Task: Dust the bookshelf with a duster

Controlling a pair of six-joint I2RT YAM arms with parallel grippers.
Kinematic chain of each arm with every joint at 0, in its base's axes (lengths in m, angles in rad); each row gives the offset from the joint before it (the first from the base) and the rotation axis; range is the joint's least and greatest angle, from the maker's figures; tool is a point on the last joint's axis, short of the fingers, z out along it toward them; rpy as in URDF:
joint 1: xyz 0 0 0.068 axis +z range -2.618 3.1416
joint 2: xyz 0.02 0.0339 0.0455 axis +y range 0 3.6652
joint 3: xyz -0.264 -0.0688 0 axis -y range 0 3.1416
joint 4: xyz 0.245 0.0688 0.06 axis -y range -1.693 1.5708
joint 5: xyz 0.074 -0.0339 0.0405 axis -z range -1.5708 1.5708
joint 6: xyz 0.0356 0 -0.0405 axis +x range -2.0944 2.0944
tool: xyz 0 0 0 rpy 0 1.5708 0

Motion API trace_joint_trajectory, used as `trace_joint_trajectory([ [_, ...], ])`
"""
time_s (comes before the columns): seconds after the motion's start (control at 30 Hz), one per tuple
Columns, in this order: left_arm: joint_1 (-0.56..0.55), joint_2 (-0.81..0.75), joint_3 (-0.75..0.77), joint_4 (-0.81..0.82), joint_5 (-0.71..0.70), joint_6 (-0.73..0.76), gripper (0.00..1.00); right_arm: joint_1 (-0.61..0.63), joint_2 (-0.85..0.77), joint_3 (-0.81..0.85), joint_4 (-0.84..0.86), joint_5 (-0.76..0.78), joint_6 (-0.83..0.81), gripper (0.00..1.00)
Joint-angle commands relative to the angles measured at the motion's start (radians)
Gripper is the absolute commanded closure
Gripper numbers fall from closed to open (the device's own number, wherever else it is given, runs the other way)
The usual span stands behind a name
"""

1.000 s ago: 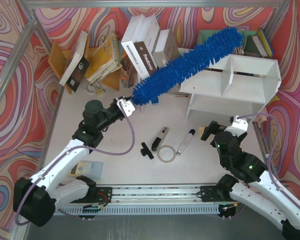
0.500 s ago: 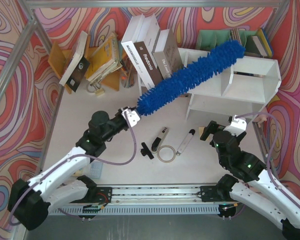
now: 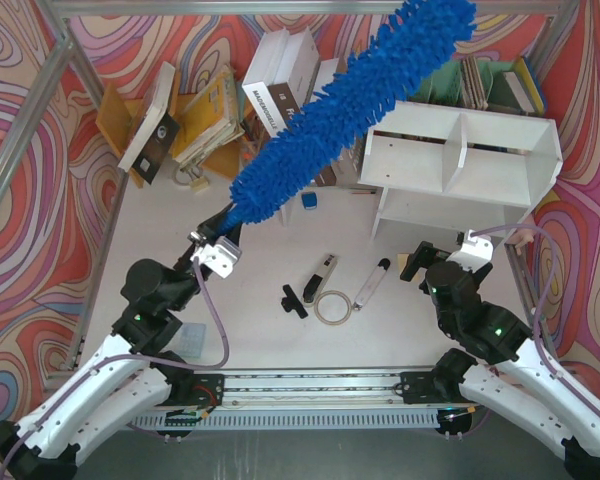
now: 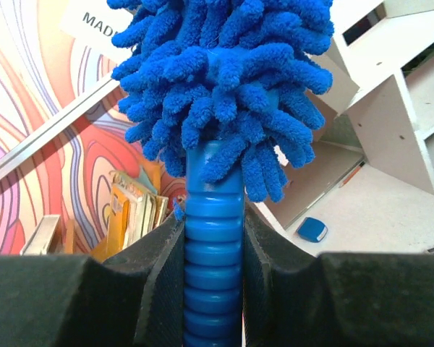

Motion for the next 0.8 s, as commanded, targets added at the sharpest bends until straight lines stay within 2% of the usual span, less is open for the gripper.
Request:
trace_joint_trajectory([
  [0.0,0.005,0.014,-0.047,0.144,-0.085,0.02,1.0,-0.001,0.004,0.012,0.013,0.014,-0.001,0.01],
  [0.1,0.061,0.06,-0.05,0.197,-0.073,0.02,1.0,-0.001,0.0,0.011,0.006,0.01,0.003,0.01],
  [0.27,0.29,0.129,-0.003,0.244,0.135,-0.105,1.0,-0.002,-0.001,0.012,-0.004,0.004,0.011,0.01],
  [0.47,0.425,0.206,0.103,0.184,0.313,-0.131,1.0,-0.001,0.001,0.008,-0.004,0.009,0.012,0.01],
  [0.77,0.447,0.282,0.151,0.133,0.468,-0.122,1.0,-0.001,0.014,0.01,-0.001,0.012,0.01,0.01],
])
